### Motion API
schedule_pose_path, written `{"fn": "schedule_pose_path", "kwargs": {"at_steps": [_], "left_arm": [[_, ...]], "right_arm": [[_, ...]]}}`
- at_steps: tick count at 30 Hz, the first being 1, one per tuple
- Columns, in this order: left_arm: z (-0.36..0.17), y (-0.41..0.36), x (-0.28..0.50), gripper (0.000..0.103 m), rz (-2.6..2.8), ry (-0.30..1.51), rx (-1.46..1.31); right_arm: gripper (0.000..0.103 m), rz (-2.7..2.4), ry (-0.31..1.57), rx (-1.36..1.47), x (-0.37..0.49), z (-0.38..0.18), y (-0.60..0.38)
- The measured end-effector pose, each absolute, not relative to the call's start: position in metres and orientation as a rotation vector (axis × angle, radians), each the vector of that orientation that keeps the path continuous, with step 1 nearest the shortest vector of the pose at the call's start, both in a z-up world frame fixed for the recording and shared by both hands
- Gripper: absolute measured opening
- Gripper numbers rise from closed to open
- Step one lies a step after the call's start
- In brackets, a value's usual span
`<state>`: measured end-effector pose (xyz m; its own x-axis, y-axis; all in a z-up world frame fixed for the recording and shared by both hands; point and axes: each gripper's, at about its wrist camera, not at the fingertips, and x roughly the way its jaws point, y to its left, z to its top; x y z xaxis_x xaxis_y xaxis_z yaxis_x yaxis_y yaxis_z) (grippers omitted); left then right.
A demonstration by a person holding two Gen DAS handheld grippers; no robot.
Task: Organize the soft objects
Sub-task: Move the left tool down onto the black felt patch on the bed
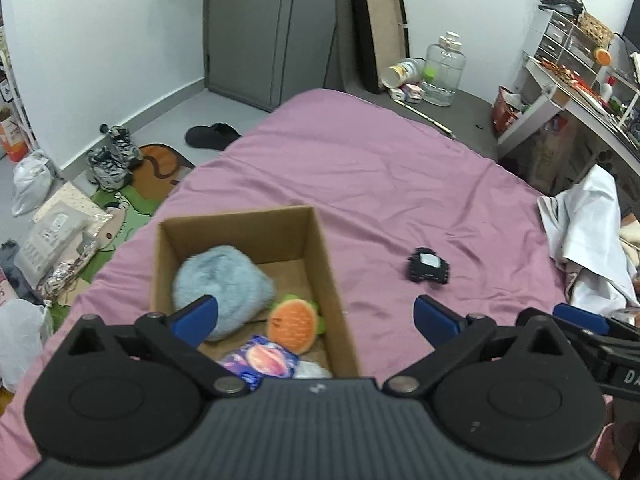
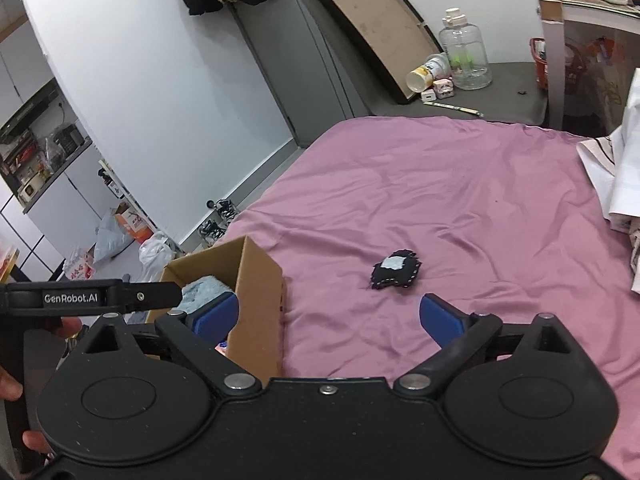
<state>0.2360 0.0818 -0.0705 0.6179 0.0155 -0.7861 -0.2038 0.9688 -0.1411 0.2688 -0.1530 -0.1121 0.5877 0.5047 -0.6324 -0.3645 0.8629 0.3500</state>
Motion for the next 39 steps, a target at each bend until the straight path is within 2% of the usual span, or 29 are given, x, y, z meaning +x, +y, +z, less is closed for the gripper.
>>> {"fn": "schedule_pose_path", "kwargs": {"at_steps": [25, 39], "left_arm": [[-0.075, 0.011, 0.291, 0.103, 0.097, 0.934, -0.152], [-0.099, -0.017, 0.334, 0.098, 0.090, 0.970, -0.157]], "right_arm": [[0.099, 0.418, 0.810, 0.379, 0.295, -0.137, -0.217], [0.099, 0.358, 0.864, 0.495, 0.315, -0.166, -0.243]]}}
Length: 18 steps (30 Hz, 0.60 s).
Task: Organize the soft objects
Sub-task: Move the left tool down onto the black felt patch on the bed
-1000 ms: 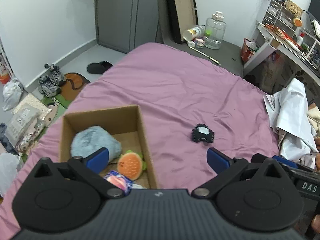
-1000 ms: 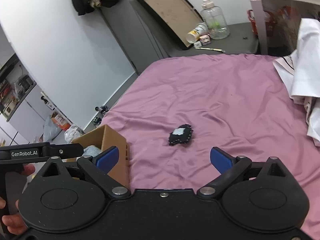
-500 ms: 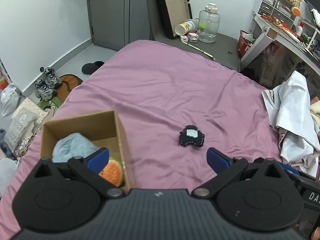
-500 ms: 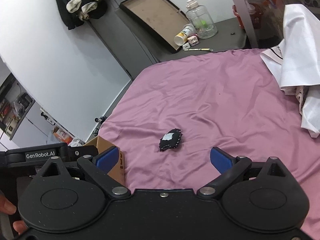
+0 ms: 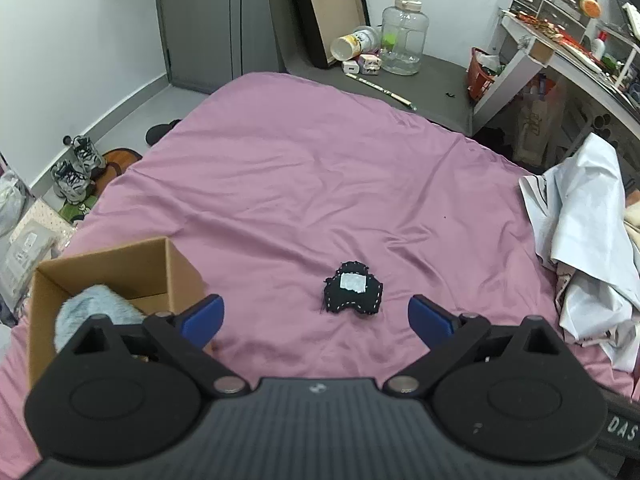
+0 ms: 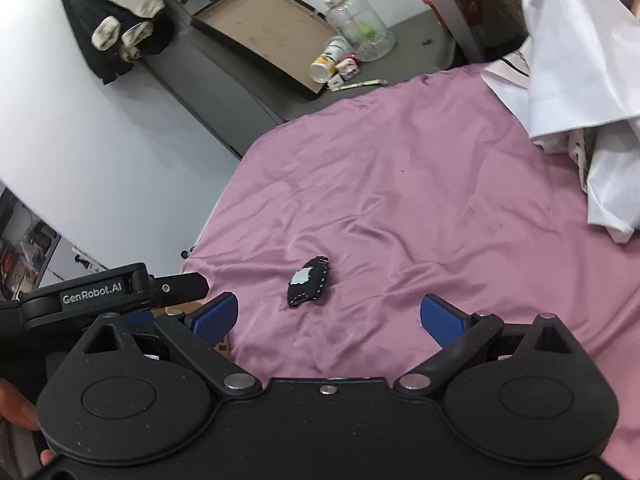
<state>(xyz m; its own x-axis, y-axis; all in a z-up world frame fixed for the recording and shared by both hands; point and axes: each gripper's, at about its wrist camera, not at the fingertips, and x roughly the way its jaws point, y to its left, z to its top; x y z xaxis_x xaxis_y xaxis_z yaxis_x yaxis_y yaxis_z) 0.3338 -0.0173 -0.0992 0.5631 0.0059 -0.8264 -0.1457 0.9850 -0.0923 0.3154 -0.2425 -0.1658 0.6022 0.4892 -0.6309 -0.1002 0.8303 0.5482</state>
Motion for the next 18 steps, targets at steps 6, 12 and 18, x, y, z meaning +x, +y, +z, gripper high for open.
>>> {"fn": "schedule_pose_path", "kwargs": {"at_steps": [6, 12, 18], "left_arm": [[-0.110, -0.020, 0.348, 0.095, 0.089, 0.990, -0.176], [-0.129, -0.015, 0.364, 0.080, 0.110, 1.025, -0.277], [-0.153, -0.015, 0.379, 0.070, 0.108, 1.054, -0.337]], "right_arm": [[0.098, 0.340, 0.874, 0.563, 0.323, -0.179, -0.250], [0.091, 0.331, 0.886, 0.653, 0.335, -0.200, -0.254], [0.066, 0.328, 0.908, 0.747, 0.344, -0.222, -0.255]]}}
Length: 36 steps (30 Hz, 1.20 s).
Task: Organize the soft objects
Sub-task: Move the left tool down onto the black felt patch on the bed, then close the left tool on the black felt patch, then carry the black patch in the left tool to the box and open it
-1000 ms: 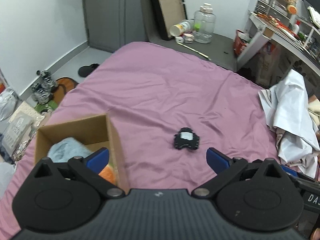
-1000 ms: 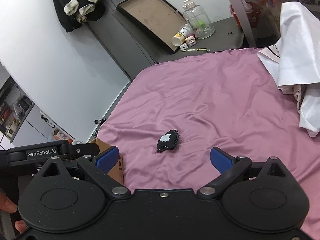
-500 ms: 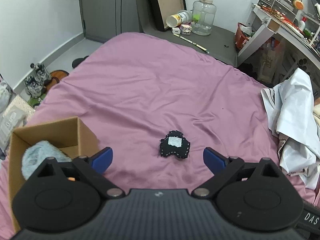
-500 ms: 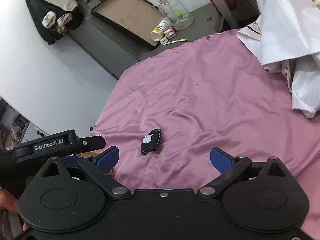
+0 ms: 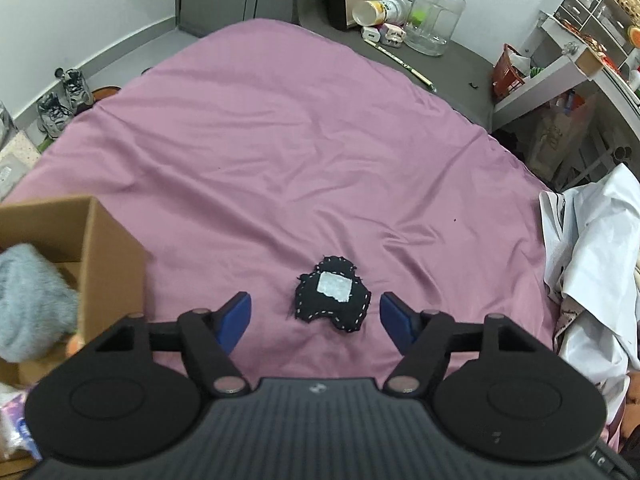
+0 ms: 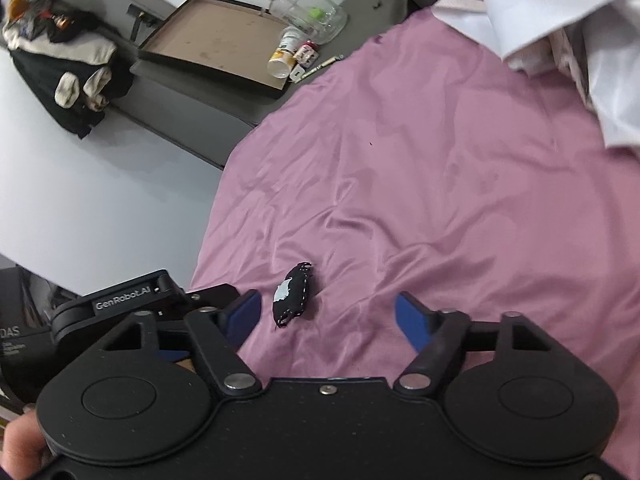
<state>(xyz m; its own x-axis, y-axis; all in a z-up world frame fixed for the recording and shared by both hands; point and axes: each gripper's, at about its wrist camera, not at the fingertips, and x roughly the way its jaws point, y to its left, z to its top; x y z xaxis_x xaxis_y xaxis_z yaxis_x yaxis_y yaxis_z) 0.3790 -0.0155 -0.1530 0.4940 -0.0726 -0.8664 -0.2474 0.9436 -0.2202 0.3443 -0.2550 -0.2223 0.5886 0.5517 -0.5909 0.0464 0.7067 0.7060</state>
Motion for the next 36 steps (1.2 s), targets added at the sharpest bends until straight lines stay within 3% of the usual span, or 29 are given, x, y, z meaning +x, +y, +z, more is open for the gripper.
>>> {"fn": "schedule_pose_path", "kwargs": {"at_steps": [2, 7, 15, 19, 22, 36], "left_arm": [[-0.161, -0.018, 0.383, 0.070, 0.107, 1.063, -0.332], [-0.180, -0.020, 0.395, 0.070, 0.085, 1.090, -0.366], [-0.201, -0.023, 0.411, 0.070, 0.064, 1.106, -0.379], [-0.212, -0.021, 0.416, 0.048, 0.054, 1.131, -0.400], [-0.214, -0.018, 0.414, 0.042, 0.049, 1.128, -0.430], [-0.187, -0.007, 0.387, 0.041, -0.031, 1.127, -0.564]], "right_arm": [[0.058, 0.335, 0.916, 0.759, 0.348, -0.228, -0.253], [0.050, 0.359, 0.929, 0.751, 0.350, -0.237, -0.243], [0.048, 0.354, 0.921, 0.735, 0.352, -0.239, -0.241], [0.048, 0.356, 0.921, 0.731, 0.352, -0.240, -0.240], [0.048, 0.379, 0.929, 0.724, 0.353, -0.241, -0.236], [0.048, 0.467, 0.914, 0.688, 0.346, -0.228, -0.220]]}}
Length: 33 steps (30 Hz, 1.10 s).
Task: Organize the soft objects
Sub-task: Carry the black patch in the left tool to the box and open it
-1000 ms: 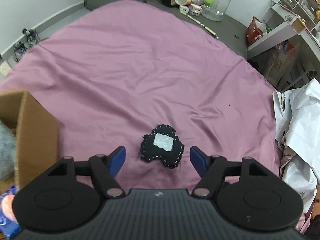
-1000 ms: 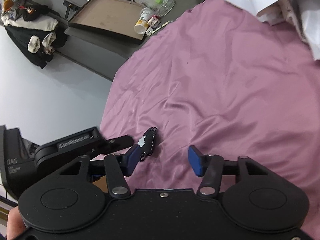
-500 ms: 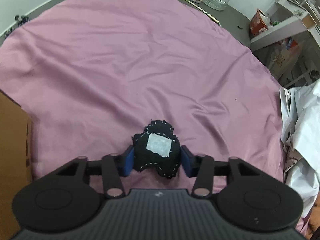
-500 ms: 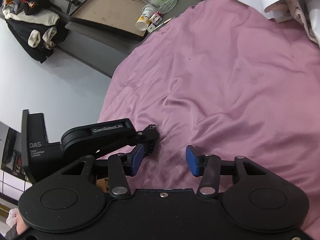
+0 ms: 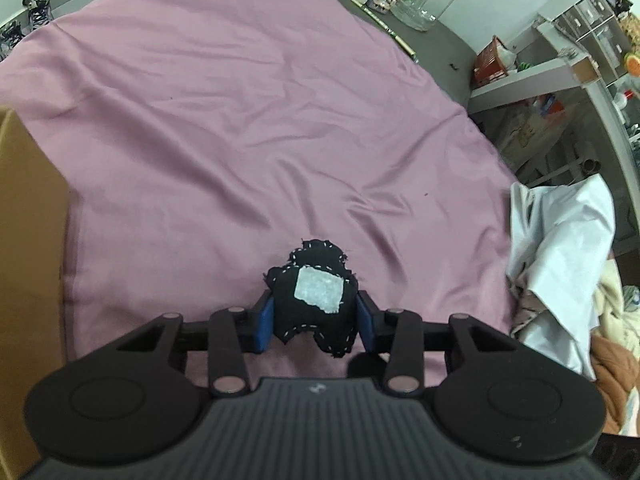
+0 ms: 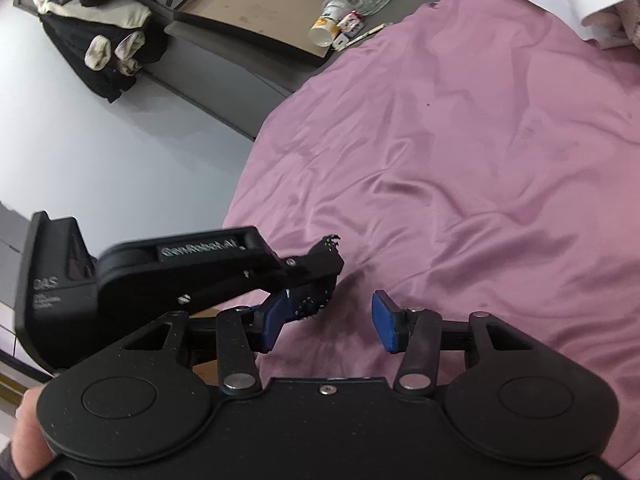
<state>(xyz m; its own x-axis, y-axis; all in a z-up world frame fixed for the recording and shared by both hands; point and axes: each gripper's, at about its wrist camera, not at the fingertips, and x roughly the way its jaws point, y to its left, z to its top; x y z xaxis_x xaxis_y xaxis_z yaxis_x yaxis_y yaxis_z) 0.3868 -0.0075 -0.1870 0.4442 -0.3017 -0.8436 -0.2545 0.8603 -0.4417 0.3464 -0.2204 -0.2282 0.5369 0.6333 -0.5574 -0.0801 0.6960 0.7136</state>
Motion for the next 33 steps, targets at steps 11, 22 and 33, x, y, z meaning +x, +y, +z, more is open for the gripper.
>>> {"fn": "schedule_pose_path", "kwargs": {"at_steps": [11, 22, 33], "left_arm": [[-0.154, 0.002, 0.362, 0.041, -0.052, 1.092, -0.565], [-0.113, 0.028, 0.331, 0.041, -0.062, 1.025, -0.464], [-0.077, 0.050, 0.304, 0.042, -0.063, 0.967, -0.415]], "right_arm": [[0.007, 0.562, 0.844, 0.608, 0.333, -0.201, -0.201], [0.005, 0.687, 0.785, 0.494, 0.312, -0.168, -0.170], [0.005, 0.765, 0.706, 0.433, 0.291, -0.138, -0.143]]}}
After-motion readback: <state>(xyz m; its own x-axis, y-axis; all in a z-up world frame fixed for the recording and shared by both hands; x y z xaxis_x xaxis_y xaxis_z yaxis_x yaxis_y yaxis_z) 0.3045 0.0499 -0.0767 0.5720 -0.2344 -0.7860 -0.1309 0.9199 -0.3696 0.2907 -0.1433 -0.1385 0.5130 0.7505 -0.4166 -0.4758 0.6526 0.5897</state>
